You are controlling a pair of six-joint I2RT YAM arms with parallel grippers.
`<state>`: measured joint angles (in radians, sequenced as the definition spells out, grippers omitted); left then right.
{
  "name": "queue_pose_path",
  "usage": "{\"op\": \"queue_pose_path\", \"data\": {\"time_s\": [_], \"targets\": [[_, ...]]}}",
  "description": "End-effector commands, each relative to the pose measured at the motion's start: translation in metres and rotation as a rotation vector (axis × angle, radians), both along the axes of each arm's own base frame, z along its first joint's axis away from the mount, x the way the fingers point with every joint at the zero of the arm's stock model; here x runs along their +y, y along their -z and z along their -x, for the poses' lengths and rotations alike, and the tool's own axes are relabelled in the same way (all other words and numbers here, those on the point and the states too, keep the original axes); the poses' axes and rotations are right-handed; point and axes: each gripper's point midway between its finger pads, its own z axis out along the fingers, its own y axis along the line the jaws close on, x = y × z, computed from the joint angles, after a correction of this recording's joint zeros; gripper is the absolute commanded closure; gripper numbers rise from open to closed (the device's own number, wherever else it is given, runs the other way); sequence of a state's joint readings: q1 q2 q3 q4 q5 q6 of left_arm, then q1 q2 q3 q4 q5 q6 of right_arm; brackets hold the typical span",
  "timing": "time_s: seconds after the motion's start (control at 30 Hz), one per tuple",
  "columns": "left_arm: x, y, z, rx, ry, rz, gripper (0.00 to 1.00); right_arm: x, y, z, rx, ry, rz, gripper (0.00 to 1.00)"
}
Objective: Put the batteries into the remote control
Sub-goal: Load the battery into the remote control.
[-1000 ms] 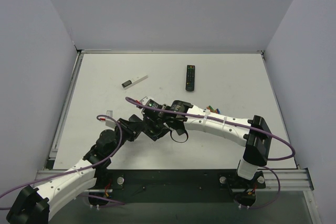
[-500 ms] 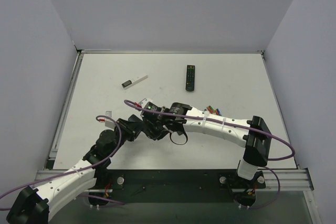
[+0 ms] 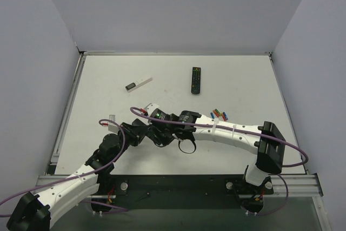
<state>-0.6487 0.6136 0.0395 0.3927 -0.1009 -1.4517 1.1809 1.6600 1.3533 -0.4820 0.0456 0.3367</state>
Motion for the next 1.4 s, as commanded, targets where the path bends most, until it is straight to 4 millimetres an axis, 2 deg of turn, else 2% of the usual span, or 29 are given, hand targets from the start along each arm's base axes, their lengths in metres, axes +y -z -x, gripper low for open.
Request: {"op": "queue_pose_path", "data": {"time_s": [0.0,0.17,0.77,1.1,1.37], "targets": [[-0.014,-0.048,0.004,-0.113,0.072,0.106,1.00,-0.010,-0.008,-0.018,-0.106,0.011,-0.001,1.00],[-0.015,-0.050,0.004,-0.118,0.077,0.107,1.00,-0.006,-0.012,-0.018,-0.121,-0.005,-0.036,1.00],[-0.015,-0.066,0.007,-0.177,0.086,0.145,1.00,-0.015,0.002,-0.022,-0.096,0.067,-0.035,1.00],[-0.013,-0.084,0.011,-0.227,0.090,0.216,1.00,-0.011,0.008,-0.023,-0.038,0.079,-0.131,0.97],[-0.013,-0.092,0.010,-0.256,0.089,0.216,1.00,-0.002,0.004,-0.021,-0.030,0.069,-0.179,0.94]]}}
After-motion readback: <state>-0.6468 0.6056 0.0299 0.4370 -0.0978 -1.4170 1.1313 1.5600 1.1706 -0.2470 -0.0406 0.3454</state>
